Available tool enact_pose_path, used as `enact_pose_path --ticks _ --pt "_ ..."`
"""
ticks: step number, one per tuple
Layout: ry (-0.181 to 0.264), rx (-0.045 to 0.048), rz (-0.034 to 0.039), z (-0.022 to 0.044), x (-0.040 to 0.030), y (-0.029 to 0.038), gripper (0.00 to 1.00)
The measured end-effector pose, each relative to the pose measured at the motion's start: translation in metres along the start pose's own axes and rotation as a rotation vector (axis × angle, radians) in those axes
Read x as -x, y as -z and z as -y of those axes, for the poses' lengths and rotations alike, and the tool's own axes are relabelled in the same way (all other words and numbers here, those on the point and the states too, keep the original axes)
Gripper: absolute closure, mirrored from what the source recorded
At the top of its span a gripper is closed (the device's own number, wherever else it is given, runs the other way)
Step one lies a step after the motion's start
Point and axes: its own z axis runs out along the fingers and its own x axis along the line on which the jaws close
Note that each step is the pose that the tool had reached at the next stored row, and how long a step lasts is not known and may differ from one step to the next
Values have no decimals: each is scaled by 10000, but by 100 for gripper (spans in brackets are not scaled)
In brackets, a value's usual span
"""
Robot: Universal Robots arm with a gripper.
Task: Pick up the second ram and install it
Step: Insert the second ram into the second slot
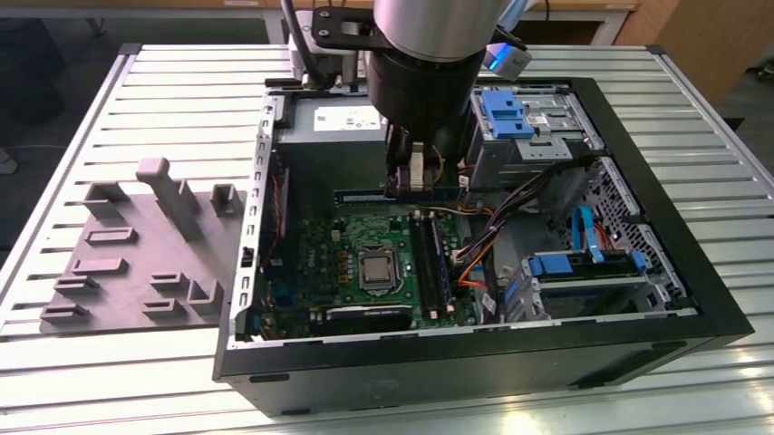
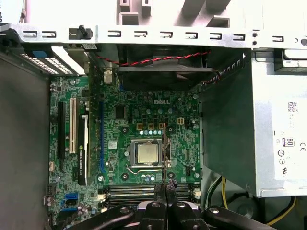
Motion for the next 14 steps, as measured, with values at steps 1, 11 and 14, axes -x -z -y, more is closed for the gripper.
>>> enact_pose_path --ticks 1,11,14 --pt "-128 -11 9 1 0 -1 88" --pt "-2119 -166 146 1 -1 -13 88" --pt "-2623 -205 181 1 -1 -19 88"
